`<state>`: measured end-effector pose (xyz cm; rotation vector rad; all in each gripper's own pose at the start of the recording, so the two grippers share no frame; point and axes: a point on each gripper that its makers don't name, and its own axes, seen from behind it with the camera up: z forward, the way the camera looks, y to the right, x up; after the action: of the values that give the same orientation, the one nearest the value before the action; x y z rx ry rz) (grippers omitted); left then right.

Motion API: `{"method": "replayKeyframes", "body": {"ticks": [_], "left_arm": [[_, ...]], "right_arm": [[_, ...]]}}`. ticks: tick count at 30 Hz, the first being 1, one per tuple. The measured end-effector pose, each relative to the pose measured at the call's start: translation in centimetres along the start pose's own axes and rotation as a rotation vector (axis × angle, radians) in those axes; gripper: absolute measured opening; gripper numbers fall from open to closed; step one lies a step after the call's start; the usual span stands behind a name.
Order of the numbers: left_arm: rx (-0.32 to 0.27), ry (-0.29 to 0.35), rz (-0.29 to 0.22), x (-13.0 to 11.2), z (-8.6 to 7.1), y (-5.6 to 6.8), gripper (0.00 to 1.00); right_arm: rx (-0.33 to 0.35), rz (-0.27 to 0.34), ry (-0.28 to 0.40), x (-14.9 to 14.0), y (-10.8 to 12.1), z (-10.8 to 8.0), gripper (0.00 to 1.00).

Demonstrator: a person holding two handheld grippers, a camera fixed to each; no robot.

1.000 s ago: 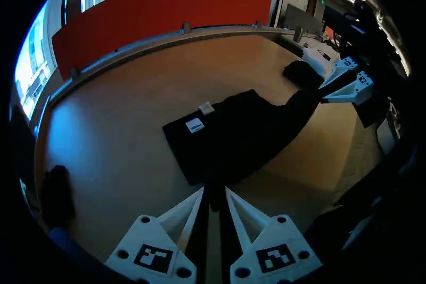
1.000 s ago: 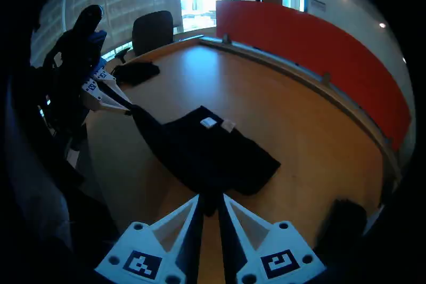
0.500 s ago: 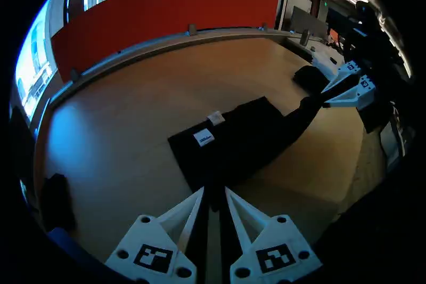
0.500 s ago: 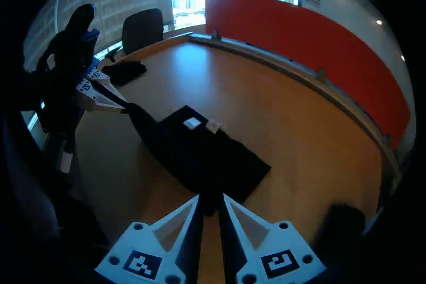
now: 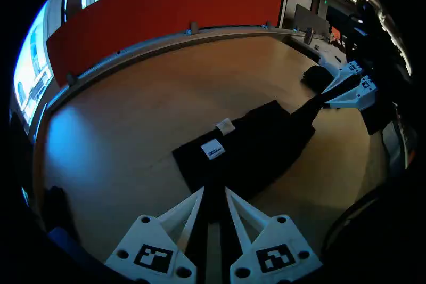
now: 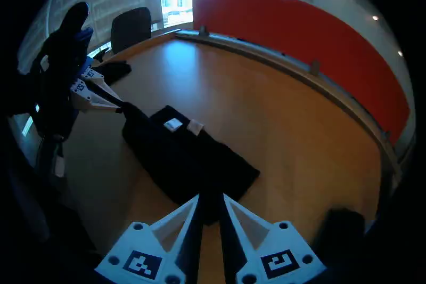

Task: Fold towel

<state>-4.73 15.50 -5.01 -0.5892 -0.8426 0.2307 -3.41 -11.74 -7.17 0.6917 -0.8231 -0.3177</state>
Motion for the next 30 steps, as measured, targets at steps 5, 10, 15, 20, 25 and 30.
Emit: {"method": "replayKeyframes", "body": {"ticks": [5, 10, 15, 20, 25, 30], "left_arm": [[0.005, 0.003, 0.003, 0.2, 0.8, -0.4, 0.12], [0.008, 0.004, -0.002, 0.3, 1.4, -0.8, 0.12], [0.011, 0.001, -0.008, 0.3, 1.9, -1.1, 0.12], [0.014, -0.006, -0.006, 0.0, 2.6, -1.3, 0.12], [0.018, -0.008, -0.006, -0.1, 3.5, -1.7, 0.12], [0.022, -0.023, -0.01, -0.4, 4.6, -2.1, 0.12]], "right_arm": [[-0.007, 0.008, -0.002, 0.3, 0.7, 0.9, 0.18], [-0.01, 0.009, -0.008, 0.3, 1.1, 1.3, 0.18], [-0.012, 0.003, -0.015, 0.2, 1.2, 1.7, 0.18], [-0.017, 0.007, -0.024, -0.1, 1.5, 2.5, 0.17], [-0.023, 0.022, -0.032, -0.4, 2.1, 3.4, 0.18], [-0.026, 0.037, -0.039, -0.7, 2.5, 4.4, 0.18]]}}
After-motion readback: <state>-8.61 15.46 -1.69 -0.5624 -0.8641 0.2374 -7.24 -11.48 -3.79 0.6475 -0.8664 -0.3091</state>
